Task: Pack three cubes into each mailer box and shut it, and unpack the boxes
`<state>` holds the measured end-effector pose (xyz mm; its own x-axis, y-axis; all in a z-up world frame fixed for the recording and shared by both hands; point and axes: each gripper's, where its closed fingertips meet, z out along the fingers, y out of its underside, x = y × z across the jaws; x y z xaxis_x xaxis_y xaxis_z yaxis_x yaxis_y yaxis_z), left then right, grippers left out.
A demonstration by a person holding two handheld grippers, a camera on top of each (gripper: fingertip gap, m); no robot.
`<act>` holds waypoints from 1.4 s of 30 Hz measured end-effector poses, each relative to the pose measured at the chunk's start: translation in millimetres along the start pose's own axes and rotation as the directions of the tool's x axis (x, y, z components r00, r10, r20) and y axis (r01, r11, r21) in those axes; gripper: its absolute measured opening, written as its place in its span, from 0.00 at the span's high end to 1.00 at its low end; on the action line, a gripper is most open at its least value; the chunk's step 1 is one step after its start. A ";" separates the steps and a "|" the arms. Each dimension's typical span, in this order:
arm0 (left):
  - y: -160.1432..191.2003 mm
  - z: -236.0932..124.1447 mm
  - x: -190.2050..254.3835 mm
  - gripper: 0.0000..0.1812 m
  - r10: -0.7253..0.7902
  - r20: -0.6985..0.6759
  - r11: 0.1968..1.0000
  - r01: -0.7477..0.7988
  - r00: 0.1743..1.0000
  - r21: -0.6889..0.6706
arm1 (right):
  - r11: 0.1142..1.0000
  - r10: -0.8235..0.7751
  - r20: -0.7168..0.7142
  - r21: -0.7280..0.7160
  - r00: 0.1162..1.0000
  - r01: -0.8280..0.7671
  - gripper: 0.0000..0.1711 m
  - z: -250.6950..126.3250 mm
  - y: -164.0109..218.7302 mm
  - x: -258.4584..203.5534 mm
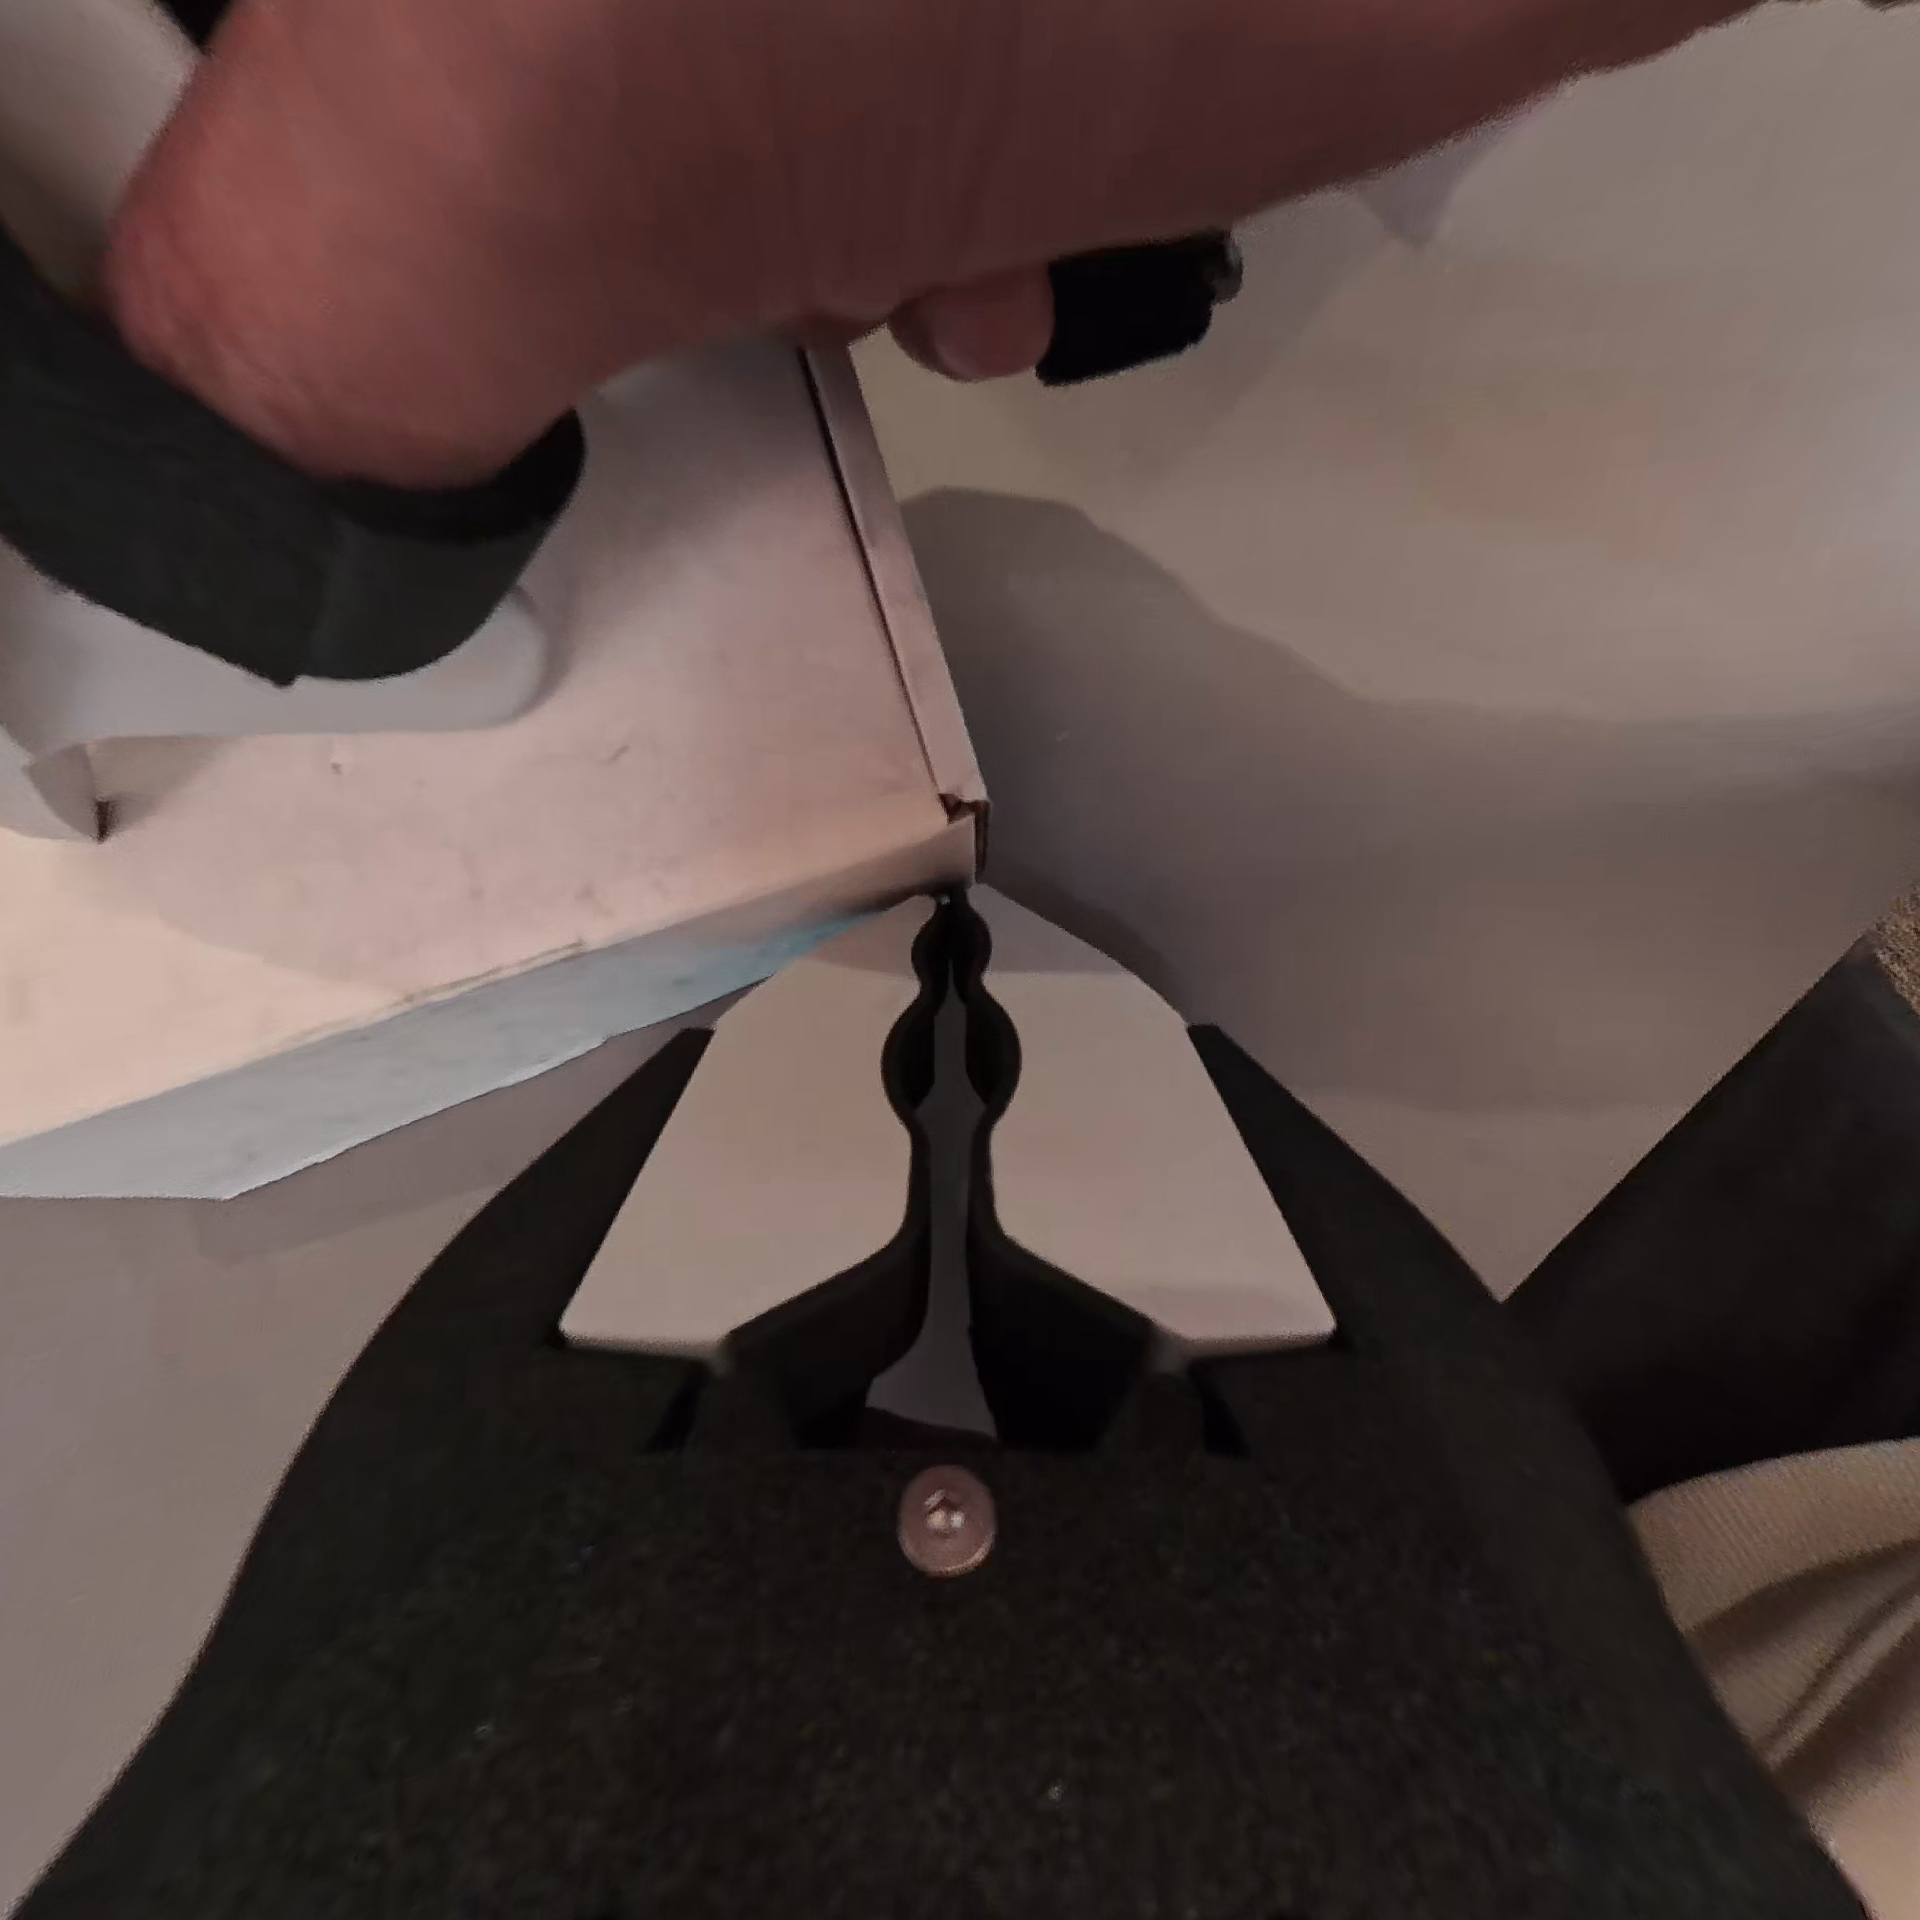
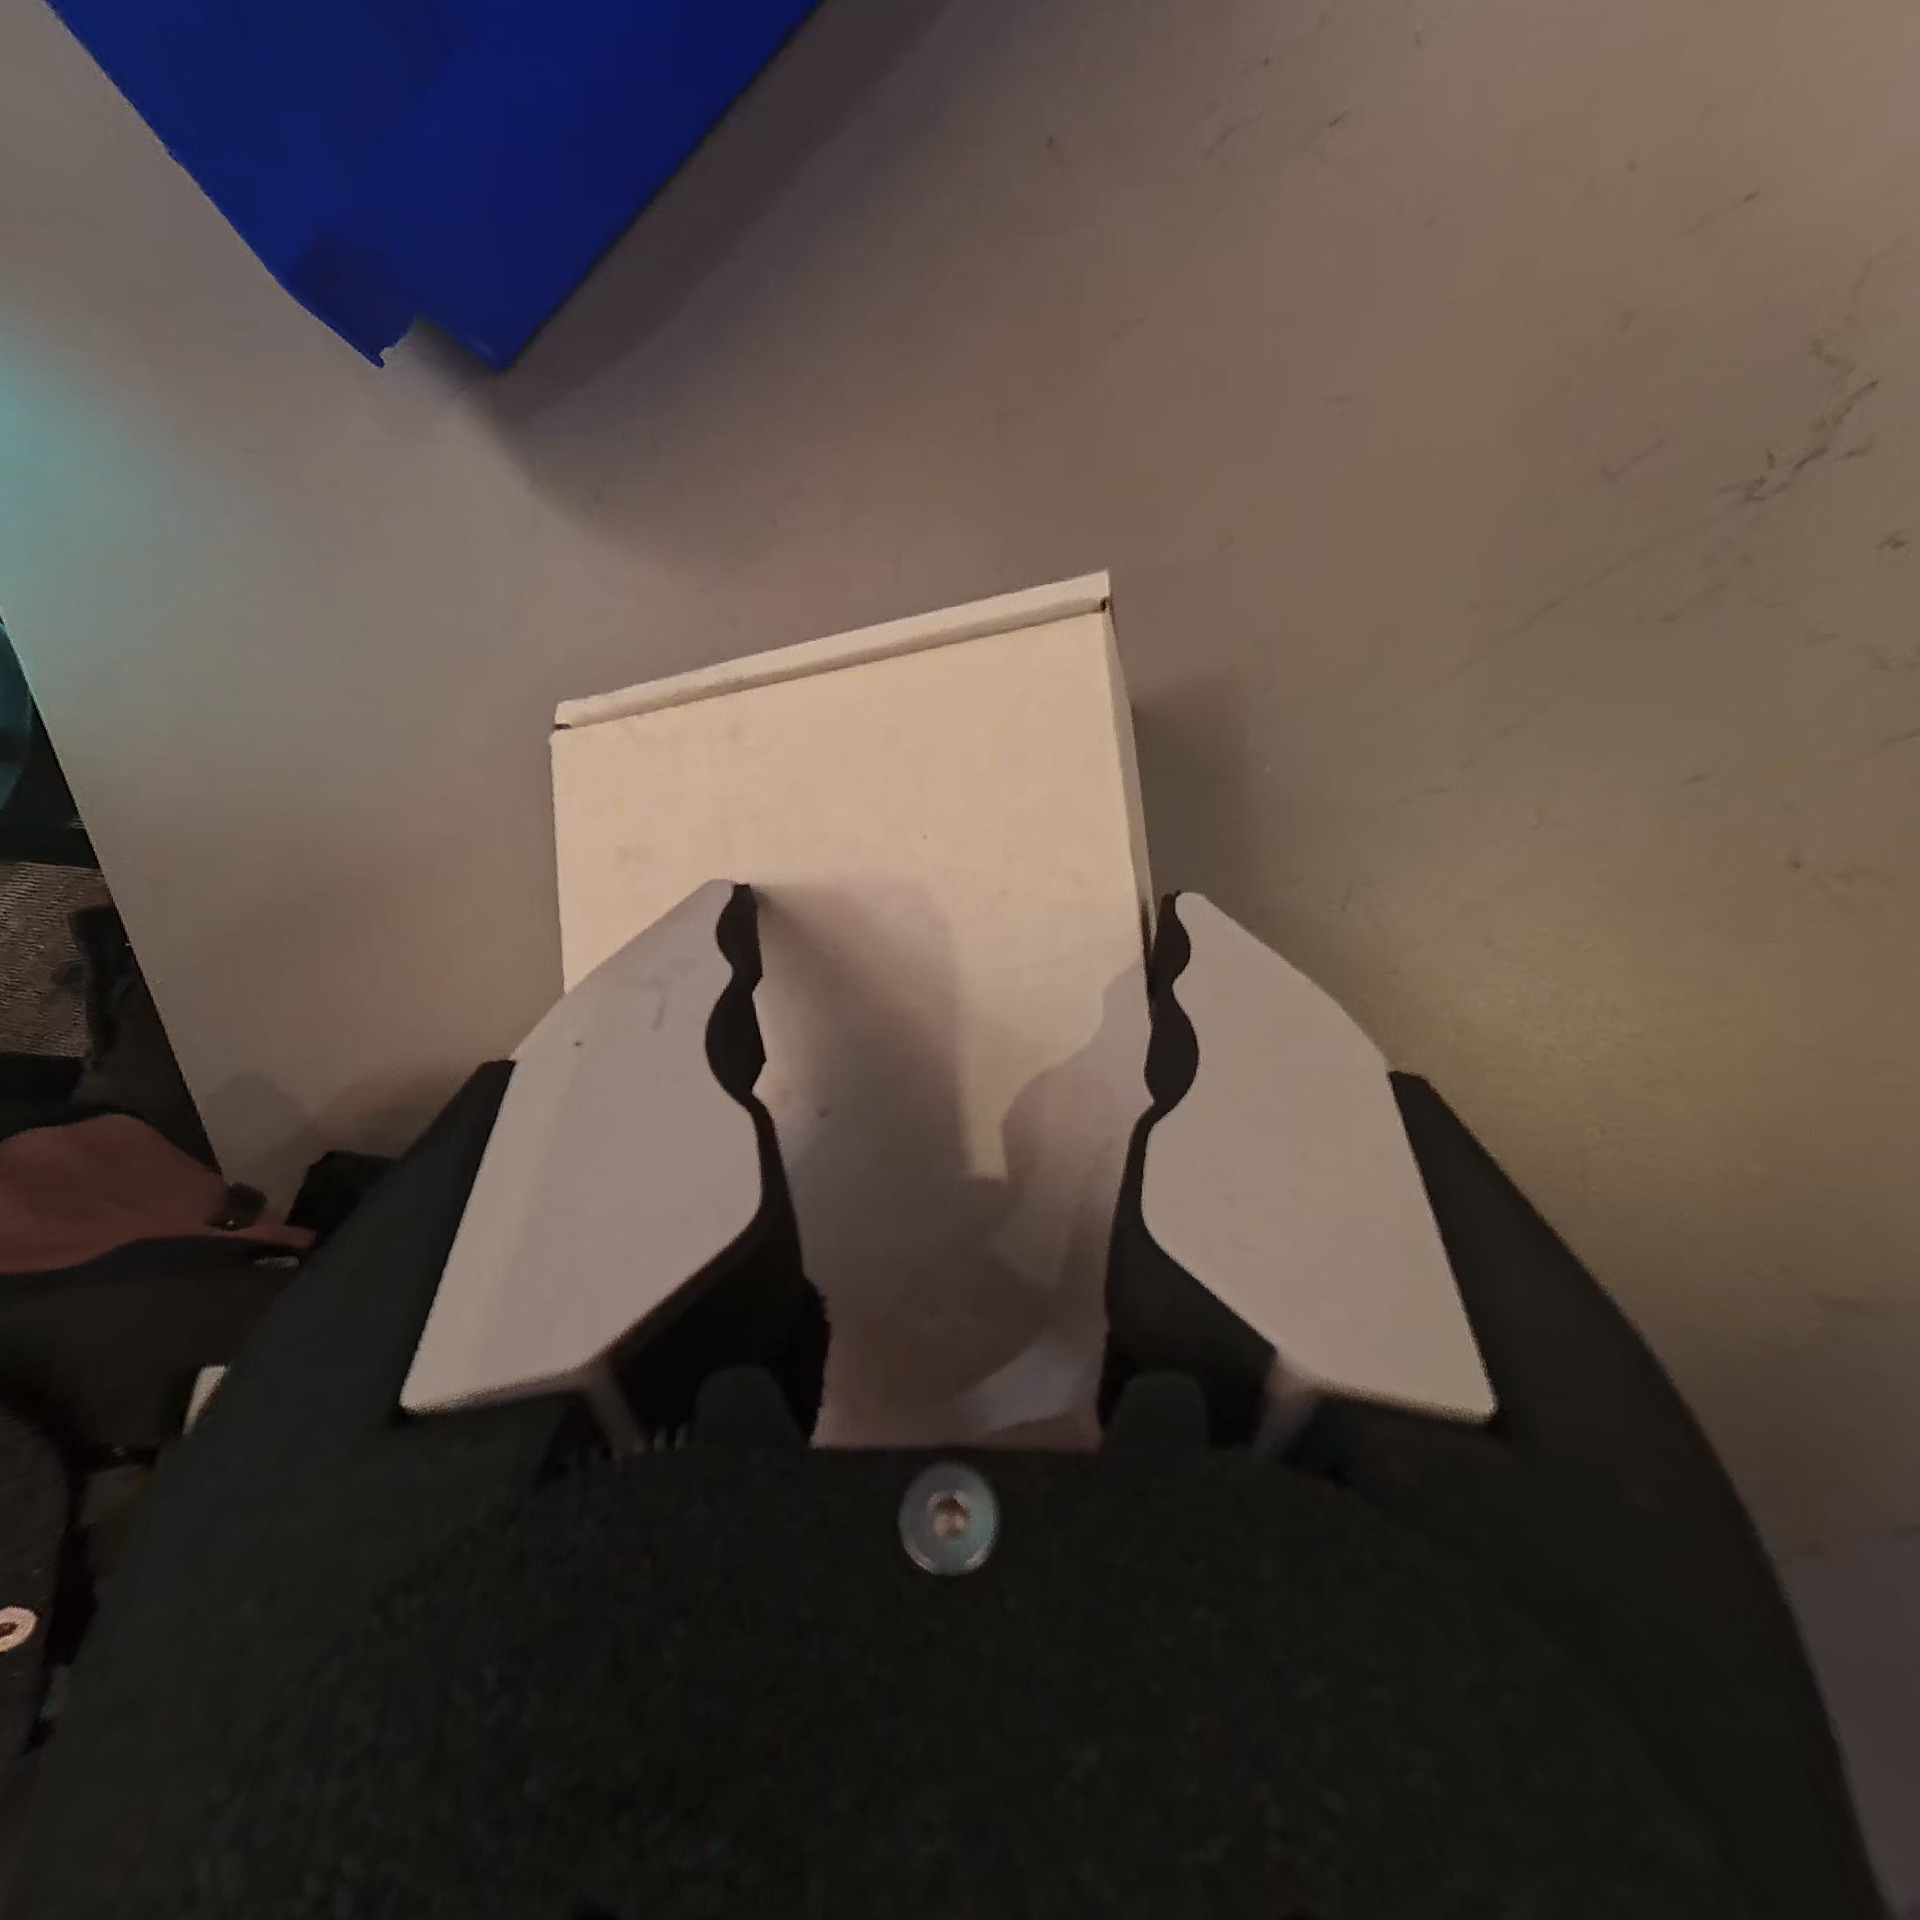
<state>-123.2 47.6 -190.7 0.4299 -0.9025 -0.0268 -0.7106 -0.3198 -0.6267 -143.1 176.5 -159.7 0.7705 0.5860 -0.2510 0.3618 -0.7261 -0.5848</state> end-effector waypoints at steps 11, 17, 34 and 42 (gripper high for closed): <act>51.5 -33.7 -129.4 1.00 -0.070 0.233 0.992 0.093 0.970 -0.087 | 1.000 0.026 0.046 -0.006 0.999 -0.026 0.58 1.6 0.4 -1.1; 39.4 -18.7 -129.8 1.00 -0.029 0.167 0.993 0.047 0.986 -0.105 | 1.000 0.005 0.052 -0.016 0.999 -0.004 0.58 2.3 0.6 -1.6; 26.4 -25.0 -144.3 1.00 -0.034 0.137 0.996 0.044 0.990 -0.074 | 1.000 -0.002 0.046 -0.002 0.999 0.002 0.58 2.9 -2.1 3.9; 24.1 -21.5 -146.4 1.00 -0.042 0.113 0.999 0.042 0.993 -0.005 | 1.000 0.021 0.029 0.014 0.999 -0.021 0.58 2.5 -3.2 8.5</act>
<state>-215.2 165.8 -185.1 0.5192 -0.8501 -0.0885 -0.6945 -0.3593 -0.6233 -139.0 184.7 -161.9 0.7623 0.5811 -0.2851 0.3380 -0.7330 -0.5903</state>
